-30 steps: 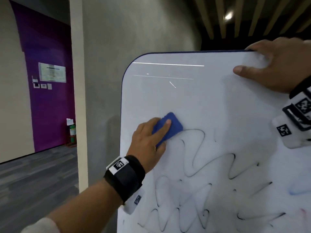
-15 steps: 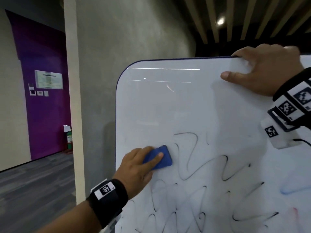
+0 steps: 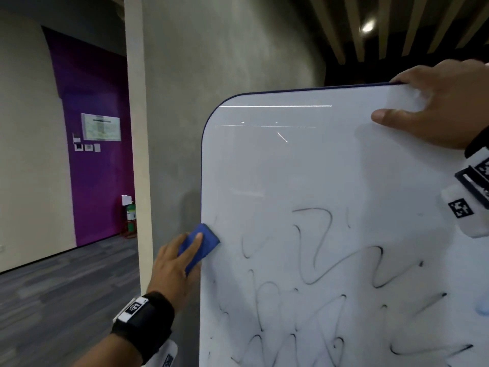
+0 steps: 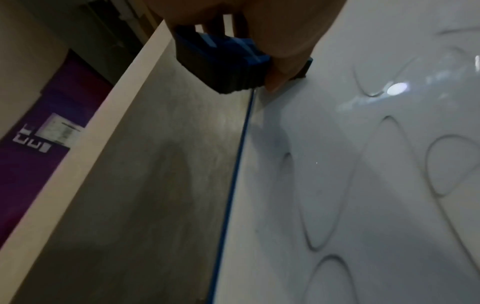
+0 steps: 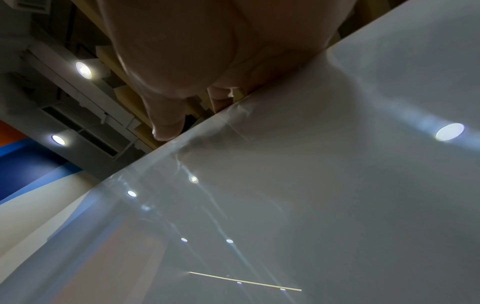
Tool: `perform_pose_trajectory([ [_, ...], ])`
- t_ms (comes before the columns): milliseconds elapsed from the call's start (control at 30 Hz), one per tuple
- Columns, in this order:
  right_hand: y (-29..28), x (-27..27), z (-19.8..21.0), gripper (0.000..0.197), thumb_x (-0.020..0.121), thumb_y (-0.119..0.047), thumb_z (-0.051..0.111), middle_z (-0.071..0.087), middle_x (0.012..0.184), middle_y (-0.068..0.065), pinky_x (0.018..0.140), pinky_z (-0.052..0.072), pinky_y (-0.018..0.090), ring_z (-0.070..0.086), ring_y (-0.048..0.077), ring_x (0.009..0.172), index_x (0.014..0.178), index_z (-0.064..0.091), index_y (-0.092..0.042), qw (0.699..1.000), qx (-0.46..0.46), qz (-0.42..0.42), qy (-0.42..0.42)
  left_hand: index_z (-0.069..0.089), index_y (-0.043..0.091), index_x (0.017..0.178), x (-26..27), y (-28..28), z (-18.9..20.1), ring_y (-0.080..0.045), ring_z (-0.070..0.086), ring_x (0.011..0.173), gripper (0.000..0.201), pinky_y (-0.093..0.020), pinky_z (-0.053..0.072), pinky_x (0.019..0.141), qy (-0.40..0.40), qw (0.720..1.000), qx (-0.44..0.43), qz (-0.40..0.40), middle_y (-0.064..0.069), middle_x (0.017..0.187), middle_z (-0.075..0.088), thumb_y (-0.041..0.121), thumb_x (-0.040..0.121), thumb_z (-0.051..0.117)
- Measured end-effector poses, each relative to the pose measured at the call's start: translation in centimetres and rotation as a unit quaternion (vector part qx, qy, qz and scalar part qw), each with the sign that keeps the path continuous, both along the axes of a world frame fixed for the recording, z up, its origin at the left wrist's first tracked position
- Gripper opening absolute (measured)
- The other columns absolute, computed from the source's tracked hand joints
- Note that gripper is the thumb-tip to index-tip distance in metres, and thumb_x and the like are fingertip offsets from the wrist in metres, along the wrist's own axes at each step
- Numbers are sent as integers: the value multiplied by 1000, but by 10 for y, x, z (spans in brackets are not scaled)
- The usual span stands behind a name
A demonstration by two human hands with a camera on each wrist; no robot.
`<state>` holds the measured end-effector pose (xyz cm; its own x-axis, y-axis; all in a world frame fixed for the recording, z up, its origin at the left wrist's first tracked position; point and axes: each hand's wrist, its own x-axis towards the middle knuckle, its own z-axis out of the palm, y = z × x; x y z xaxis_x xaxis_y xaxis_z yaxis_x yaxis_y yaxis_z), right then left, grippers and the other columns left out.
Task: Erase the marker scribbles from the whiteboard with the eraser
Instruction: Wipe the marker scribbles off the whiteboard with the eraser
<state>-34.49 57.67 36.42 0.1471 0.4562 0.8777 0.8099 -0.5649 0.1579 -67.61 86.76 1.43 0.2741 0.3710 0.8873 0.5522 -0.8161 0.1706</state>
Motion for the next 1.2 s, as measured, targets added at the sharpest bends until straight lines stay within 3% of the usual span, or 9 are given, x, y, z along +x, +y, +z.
perform_pose_trajectory([
  [67,0,-1,0,94,63,-100,23,62,103,14,89,45,58,58,41,96,124,49,-33,1000,-1,-3,3,44,32,144,3,0,13,-35,53,104,87,-55,55,84,6,1000,29,-6,-13,132,53,11,71,86],
  [167,-2,-1,0,94,64,-100,21,62,105,14,91,43,57,58,42,98,124,50,-34,1000,0,-8,2,47,29,143,36,-23,51,-36,56,105,63,-50,52,90,18,995,65,-74,-13,134,54,25,82,61],
  [267,-3,-1,0,93,66,-98,20,62,110,15,91,39,54,57,41,103,126,49,-34,1000,-9,-23,-7,51,28,142,90,-68,88,-35,56,106,65,-41,46,92,33,982,131,-135,-13,136,54,20,79,64],
  [400,-6,0,0,90,70,-95,21,61,115,16,92,39,54,57,40,105,130,47,-33,999,-25,-37,-18,60,27,139,147,-125,119,-34,57,102,65,-42,46,87,72,964,176,-187,-12,136,57,11,77,67],
  [533,-11,1,1,85,73,-92,26,59,120,13,95,37,54,55,38,110,133,44,-35,999,-40,-28,-14,62,24,138,121,-103,112,-33,58,100,64,-43,48,87,64,964,198,-168,-12,135,58,7,77,70],
  [700,-10,-2,1,90,68,-94,21,59,118,12,96,36,53,55,37,110,131,46,-35,999,-32,-28,-5,61,21,137,65,-58,97,-35,55,104,64,-51,50,87,28,980,173,-95,-15,133,58,8,75,72],
  [867,-10,-3,3,92,66,-94,19,58,122,12,98,35,53,53,37,113,133,44,-35,998,-43,-32,11,67,23,132,139,-121,120,-35,60,97,64,-41,45,85,52,962,207,-170,-15,131,62,8,71,71],
  [967,-14,-4,4,93,67,-93,20,57,126,13,99,35,53,52,37,116,136,42,-36,997,-61,-30,19,65,25,134,180,-162,128,-32,58,94,62,-42,46,79,77,950,206,-223,-12,132,61,8,75,66],
  [1200,-21,-7,6,82,74,-89,28,55,129,8,100,32,49,50,31,120,137,40,-39,995,-86,-25,34,66,22,133,121,-108,114,-36,60,95,61,-42,46,84,66,961,206,-171,-14,132,61,4,75,70],
])
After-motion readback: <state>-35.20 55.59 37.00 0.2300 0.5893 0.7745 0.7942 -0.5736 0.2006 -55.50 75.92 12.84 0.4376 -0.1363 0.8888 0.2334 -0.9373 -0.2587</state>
